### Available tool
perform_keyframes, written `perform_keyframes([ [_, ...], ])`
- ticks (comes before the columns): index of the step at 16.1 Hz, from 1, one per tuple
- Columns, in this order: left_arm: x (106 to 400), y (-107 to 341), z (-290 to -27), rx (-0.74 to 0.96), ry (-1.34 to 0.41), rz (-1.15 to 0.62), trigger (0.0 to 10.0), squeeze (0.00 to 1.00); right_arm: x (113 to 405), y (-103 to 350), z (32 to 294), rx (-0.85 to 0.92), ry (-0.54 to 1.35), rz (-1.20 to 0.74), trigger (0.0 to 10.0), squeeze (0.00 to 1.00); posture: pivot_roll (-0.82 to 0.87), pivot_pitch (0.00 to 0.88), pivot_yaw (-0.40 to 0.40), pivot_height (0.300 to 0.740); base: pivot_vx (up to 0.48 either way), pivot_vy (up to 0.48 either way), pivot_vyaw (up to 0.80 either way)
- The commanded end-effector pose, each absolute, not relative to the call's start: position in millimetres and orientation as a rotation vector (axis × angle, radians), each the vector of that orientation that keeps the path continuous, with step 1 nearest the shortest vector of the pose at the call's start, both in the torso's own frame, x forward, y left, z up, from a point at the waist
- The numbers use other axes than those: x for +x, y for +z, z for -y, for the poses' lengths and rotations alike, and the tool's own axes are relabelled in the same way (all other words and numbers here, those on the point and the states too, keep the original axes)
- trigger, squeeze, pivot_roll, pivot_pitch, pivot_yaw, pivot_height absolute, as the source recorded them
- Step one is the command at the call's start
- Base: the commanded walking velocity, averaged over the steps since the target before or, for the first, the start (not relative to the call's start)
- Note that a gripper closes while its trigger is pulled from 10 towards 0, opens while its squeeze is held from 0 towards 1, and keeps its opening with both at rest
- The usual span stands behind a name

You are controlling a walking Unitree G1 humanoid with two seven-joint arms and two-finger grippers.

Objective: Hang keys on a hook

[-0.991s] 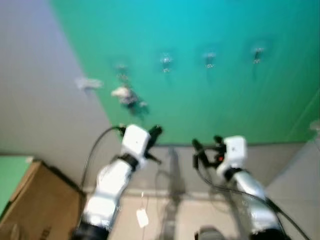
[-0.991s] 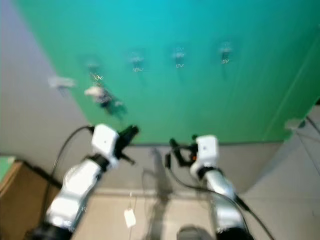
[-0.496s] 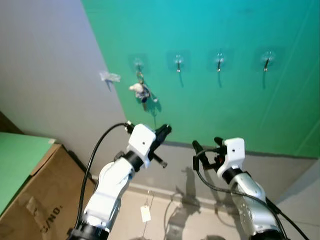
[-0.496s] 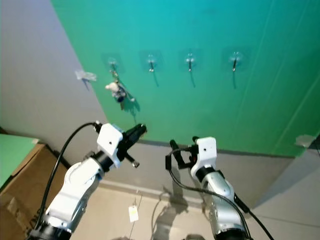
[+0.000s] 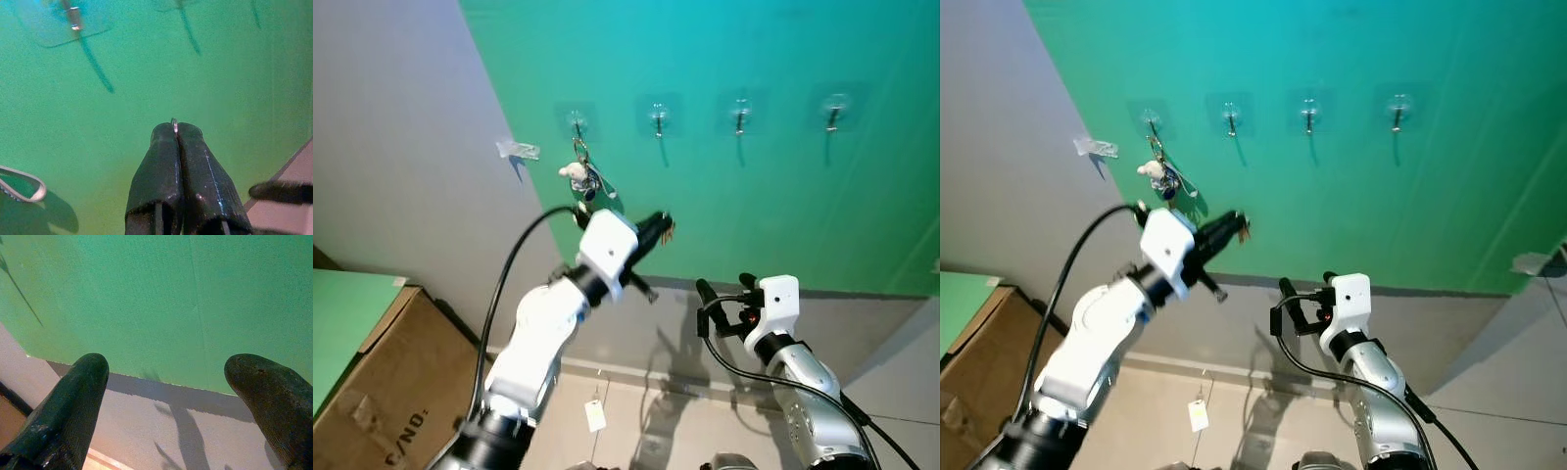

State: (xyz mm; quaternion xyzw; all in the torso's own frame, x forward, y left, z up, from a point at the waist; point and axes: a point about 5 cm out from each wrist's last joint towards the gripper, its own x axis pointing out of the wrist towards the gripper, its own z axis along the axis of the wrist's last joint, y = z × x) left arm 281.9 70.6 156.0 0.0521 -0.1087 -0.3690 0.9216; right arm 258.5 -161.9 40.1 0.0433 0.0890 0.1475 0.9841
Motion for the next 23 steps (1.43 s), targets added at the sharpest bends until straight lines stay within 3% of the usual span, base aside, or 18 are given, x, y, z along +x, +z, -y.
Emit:
perform_keyframes([
  [1,286,167,-79,0.044,-0.756,0.227,0.0,0.0,260,44,158,0.094,0.311,-0.169,10.0,0.0,-0.24,0.0,0.145,0.717,0.0,0.0,0.0],
  [4,295,187,-91,-0.159,-0.823,0.189,0.0,0.0,261,42,157,0.1,0.313,-0.175,10.0,0.0,-0.23,0.0,0.148,0.717,0.0,0.0,0.0],
  [9,286,205,-85,-0.4,-1.026,0.146,0.0,0.0,261,40,156,0.108,0.311,-0.183,10.0,0.0,-0.24,0.0,0.153,0.717,0.0,0.0,0.0],
  [16,297,213,-91,-0.518,-1.062,0.112,0.0,0.0,261,40,155,0.108,0.308,-0.182,10.0,0.0,-0.25,0.0,0.155,0.717,0.0,0.0,0.0],
  [23,316,210,-97,-0.599,-0.98,0.07,0.0,0.0,259,38,152,0.118,0.309,-0.186,10.0,0.0,-0.24,0.0,0.162,0.717,0.0,0.0,0.0],
])
